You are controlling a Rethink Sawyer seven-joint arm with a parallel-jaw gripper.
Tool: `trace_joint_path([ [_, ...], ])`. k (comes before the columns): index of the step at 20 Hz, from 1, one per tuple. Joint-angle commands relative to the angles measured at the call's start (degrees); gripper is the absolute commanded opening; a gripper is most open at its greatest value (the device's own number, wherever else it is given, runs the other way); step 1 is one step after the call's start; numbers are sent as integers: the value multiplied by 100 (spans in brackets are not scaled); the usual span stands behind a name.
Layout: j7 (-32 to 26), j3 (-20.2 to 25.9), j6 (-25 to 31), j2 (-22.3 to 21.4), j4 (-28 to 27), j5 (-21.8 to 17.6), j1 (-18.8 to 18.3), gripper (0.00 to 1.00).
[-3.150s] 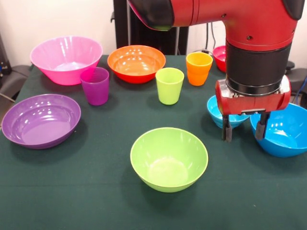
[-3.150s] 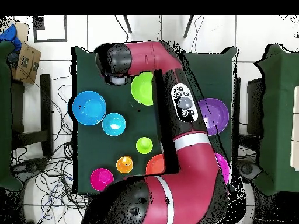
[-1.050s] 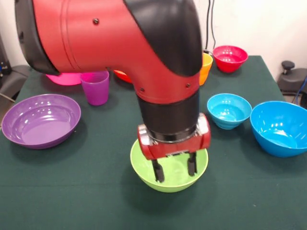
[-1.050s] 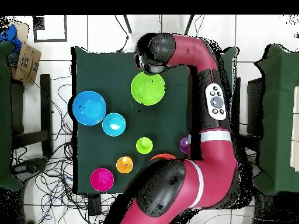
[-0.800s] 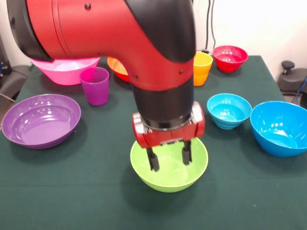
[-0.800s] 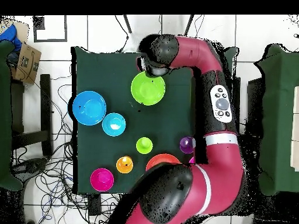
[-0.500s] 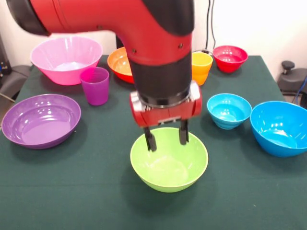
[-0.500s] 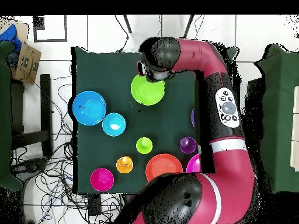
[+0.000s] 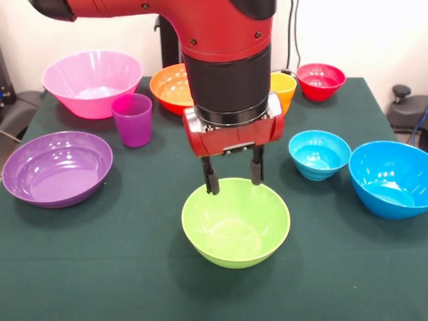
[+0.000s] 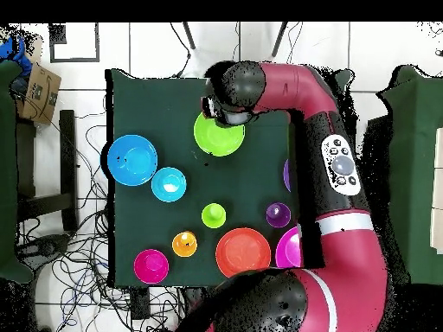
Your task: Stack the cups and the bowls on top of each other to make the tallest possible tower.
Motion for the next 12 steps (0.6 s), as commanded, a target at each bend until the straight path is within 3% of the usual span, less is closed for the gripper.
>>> trace_joint_path([
  [1,-2025,185,-58,487,45,-595,-128,100],
  [12,-2268,283,38,578,-142,-802,-223,100],
])
